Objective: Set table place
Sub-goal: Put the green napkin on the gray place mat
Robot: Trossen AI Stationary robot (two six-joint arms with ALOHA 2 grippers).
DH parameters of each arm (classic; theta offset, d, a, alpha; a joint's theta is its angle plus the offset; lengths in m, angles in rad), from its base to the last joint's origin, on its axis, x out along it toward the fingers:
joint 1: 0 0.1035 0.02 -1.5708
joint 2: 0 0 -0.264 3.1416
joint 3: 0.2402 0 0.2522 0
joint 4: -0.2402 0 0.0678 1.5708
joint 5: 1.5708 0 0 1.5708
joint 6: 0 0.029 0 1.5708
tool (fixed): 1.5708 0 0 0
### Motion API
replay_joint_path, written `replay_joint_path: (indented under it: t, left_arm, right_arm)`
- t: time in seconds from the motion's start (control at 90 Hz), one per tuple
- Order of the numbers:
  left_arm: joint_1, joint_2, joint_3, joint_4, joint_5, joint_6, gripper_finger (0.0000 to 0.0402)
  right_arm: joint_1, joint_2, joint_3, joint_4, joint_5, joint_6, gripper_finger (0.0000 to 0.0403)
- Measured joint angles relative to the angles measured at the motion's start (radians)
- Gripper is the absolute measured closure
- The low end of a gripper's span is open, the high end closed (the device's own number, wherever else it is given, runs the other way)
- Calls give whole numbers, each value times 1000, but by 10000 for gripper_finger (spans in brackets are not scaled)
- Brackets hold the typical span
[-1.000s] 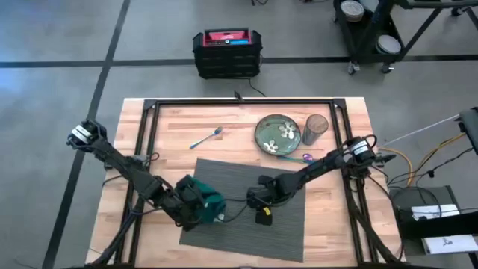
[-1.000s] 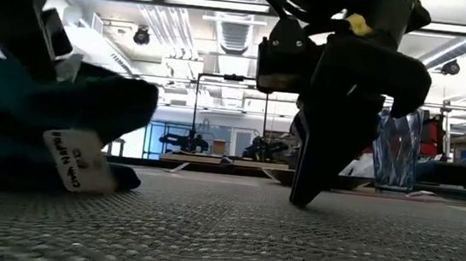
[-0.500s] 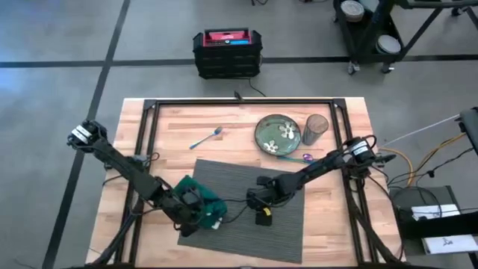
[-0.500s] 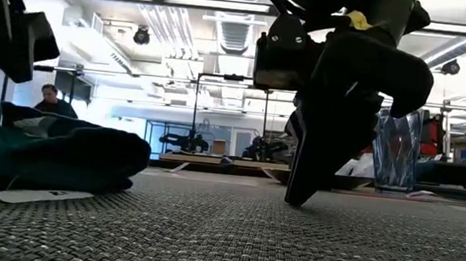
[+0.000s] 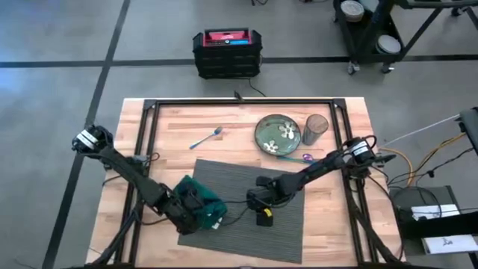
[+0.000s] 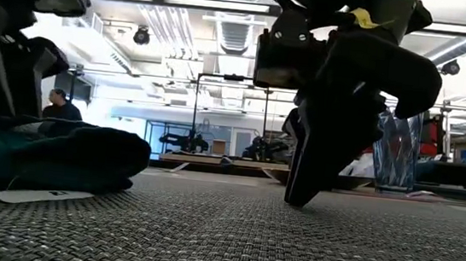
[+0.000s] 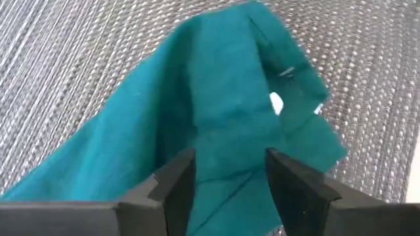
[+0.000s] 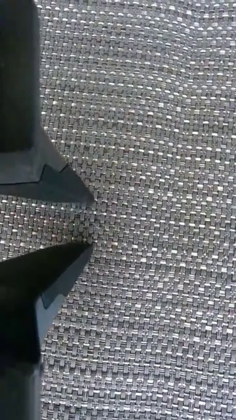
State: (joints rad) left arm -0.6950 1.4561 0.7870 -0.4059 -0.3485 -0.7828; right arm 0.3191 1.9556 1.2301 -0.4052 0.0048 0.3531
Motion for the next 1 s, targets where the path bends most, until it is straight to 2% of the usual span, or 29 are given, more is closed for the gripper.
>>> replay_joint_path:
  t: [0.167, 0.333, 0.467, 0.611, 0.7, 0.856, 1.0]
  left_arm:
    - [-13, -6, 2, 14, -1, 27, 259]
    - [-13, 43, -6, 25, -6, 39, 271]
    - [-12, 64, -6, 33, -57, 38, 279]
    - [-12, 65, 0, 44, -62, 41, 291]
    - [-12, 65, 2, 47, -62, 41, 314]
    - [-12, 62, 2, 46, -61, 40, 388]
    - [-12, 28, 24, 19, -45, -17, 395]
  right_arm:
    - [0, 0, 0, 4, 7, -5, 296]
    - [0, 0, 0, 6, 25, -5, 291]
    - [0, 0, 0, 7, 26, -5, 288]
    - [0, 0, 0, 7, 26, -5, 295]
    - [0, 0, 0, 9, 26, -5, 302]
    - [0, 1, 0, 20, 26, -7, 315]
    - [0, 1, 0, 21, 25, -8, 327]
